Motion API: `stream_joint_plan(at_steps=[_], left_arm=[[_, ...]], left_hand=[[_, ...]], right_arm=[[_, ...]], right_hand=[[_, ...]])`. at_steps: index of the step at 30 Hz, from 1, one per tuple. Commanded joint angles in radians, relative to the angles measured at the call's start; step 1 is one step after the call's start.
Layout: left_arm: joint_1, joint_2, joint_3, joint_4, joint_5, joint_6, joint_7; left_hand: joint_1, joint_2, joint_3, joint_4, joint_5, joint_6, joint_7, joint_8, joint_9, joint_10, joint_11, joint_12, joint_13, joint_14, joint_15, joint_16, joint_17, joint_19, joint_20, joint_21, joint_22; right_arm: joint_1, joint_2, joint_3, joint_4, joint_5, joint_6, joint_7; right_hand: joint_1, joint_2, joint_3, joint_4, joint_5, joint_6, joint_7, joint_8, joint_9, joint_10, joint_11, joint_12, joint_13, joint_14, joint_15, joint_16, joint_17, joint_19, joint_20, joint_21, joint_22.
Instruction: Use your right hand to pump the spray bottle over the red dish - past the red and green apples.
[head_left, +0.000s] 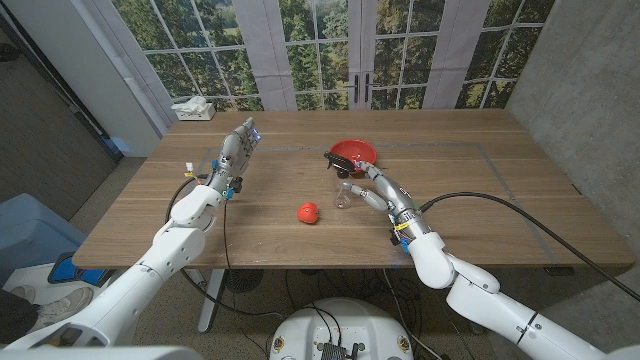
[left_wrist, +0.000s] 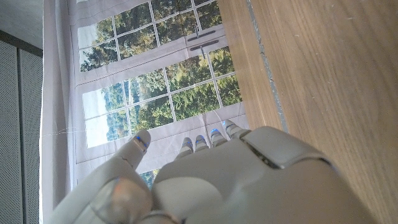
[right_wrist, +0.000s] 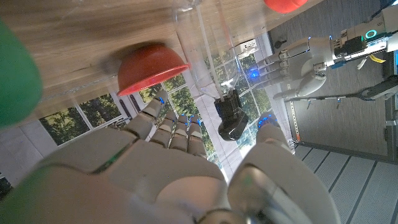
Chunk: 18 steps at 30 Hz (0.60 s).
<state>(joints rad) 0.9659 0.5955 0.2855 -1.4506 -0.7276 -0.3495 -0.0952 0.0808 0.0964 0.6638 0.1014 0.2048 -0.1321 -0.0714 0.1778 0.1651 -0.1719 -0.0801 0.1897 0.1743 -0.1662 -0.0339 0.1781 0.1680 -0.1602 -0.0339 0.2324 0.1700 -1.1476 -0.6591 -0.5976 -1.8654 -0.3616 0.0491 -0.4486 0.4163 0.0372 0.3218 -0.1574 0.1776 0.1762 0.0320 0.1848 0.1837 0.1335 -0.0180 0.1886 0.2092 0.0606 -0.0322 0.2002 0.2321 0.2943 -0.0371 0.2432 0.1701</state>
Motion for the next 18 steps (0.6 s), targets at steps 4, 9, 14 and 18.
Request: stream_joint_plan(at_steps=[4, 9, 14, 18], left_arm=[[0.002, -0.002, 0.001, 0.0, 0.0, 0.002, 0.001], [0.004, -0.004, -0.001, -0.001, -0.002, 0.0, 0.003], [0.009, 0.001, -0.002, -0.007, 0.0, 0.002, 0.006], [0.012, 0.004, -0.003, -0.012, 0.0, 0.005, 0.008]], left_hand=[[-0.004, 0.08, 0.001, -0.006, 0.0, -0.008, 0.003, 0.002, 0.005, -0.076, 0.005, 0.0, 0.003, -0.114, -0.066, -0.001, 0.001, 0.005, -0.093, -0.006, 0.004], [-0.004, 0.08, 0.001, -0.006, 0.0, -0.008, 0.004, 0.002, 0.005, -0.077, 0.005, 0.0, 0.003, -0.114, -0.066, -0.001, 0.001, 0.006, -0.093, -0.008, 0.004], [-0.004, 0.08, 0.001, -0.007, -0.001, -0.008, 0.004, 0.003, 0.005, -0.077, 0.004, 0.0, 0.003, -0.114, -0.066, -0.001, 0.001, 0.007, -0.093, -0.009, 0.004], [-0.004, 0.08, 0.0, -0.008, -0.001, -0.008, 0.004, 0.003, 0.005, -0.076, 0.005, 0.0, 0.003, -0.114, -0.066, -0.001, 0.001, 0.007, -0.092, -0.01, 0.004]], right_arm=[[0.041, 0.022, -0.022, 0.041, 0.049, 0.041, 0.04], [0.051, 0.032, -0.023, 0.059, 0.068, 0.063, 0.044], [0.067, 0.04, -0.026, 0.082, 0.098, 0.075, 0.065], [0.084, 0.053, -0.034, 0.109, 0.1, 0.096, 0.065]], right_hand=[[0.019, 0.002, 0.005, -0.008, 0.003, -0.002, 0.008, 0.005, 0.005, 0.0, 0.001, 0.005, 0.0, 0.014, -0.004, 0.006, 0.0, 0.023, -0.005, 0.004, 0.004], [0.024, 0.001, 0.006, -0.009, 0.004, -0.001, 0.007, 0.007, 0.005, 0.0, 0.001, 0.005, 0.0, 0.015, -0.003, 0.006, -0.002, 0.024, -0.003, 0.002, 0.004], [0.029, 0.0, 0.006, -0.01, 0.004, -0.001, 0.004, 0.008, 0.005, 0.0, 0.0, 0.006, 0.0, 0.016, -0.009, 0.007, -0.003, 0.027, -0.007, 0.001, 0.004], [0.032, -0.002, 0.006, -0.011, 0.004, -0.001, 0.001, 0.008, 0.005, 0.001, 0.0, 0.007, 0.0, 0.017, -0.008, 0.007, -0.004, 0.027, -0.006, -0.001, 0.004]])
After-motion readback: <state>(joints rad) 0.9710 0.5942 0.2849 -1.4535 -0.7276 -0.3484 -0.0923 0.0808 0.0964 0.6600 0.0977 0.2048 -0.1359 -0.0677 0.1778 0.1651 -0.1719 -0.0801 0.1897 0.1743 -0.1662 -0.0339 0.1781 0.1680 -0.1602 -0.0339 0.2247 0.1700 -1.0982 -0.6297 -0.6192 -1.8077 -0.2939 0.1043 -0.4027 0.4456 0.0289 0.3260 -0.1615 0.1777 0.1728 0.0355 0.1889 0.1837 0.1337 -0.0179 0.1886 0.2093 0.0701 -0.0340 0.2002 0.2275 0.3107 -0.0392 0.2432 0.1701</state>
